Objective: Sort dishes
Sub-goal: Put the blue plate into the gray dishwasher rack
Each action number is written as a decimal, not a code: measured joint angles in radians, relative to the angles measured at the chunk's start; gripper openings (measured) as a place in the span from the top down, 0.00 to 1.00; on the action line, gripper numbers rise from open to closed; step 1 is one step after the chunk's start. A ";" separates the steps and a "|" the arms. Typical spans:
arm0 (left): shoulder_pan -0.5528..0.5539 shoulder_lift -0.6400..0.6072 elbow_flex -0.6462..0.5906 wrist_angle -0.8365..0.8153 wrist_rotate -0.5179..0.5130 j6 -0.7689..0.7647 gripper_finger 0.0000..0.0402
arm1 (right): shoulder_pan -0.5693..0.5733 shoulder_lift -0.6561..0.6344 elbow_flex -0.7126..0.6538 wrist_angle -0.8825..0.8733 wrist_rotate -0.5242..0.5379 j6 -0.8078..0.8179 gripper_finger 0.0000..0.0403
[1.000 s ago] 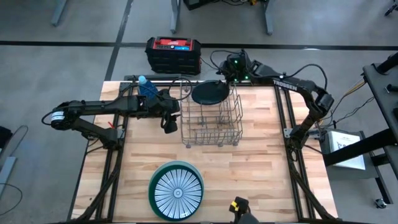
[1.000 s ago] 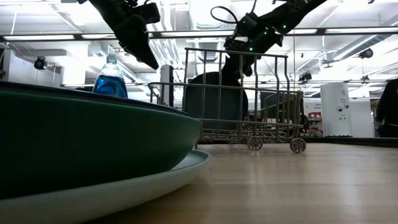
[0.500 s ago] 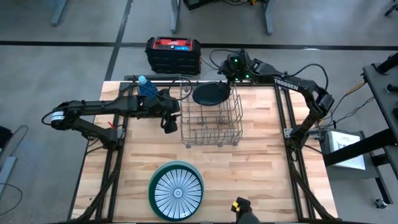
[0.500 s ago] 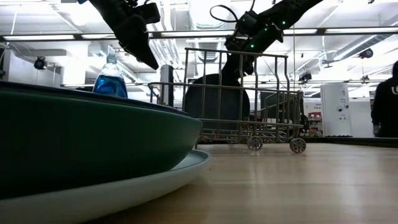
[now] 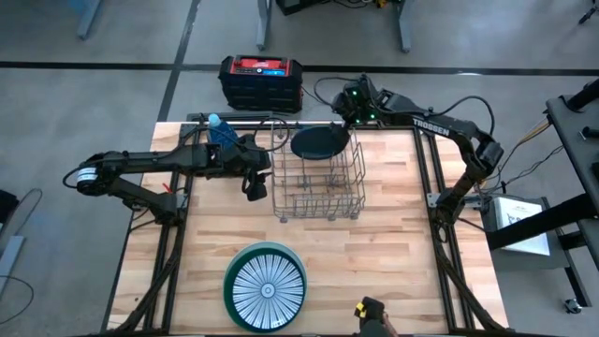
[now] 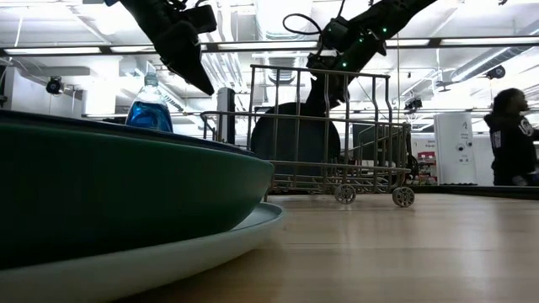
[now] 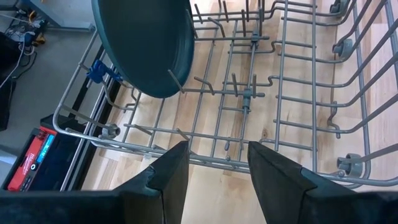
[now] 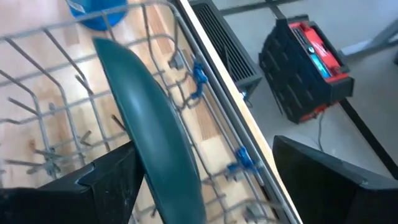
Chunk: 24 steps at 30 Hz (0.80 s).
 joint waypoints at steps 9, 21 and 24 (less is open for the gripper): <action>0.000 0.000 0.000 0.002 0.000 0.002 0.61 | -0.002 -0.016 0.000 -0.063 0.050 -0.005 0.15; -0.003 0.000 0.003 -0.028 0.021 0.003 0.61 | -0.002 -0.149 0.000 -0.150 0.081 -0.004 0.15; -0.015 -0.001 0.008 -0.118 0.098 -0.040 0.61 | 0.001 -0.201 0.000 -0.212 0.081 0.033 0.15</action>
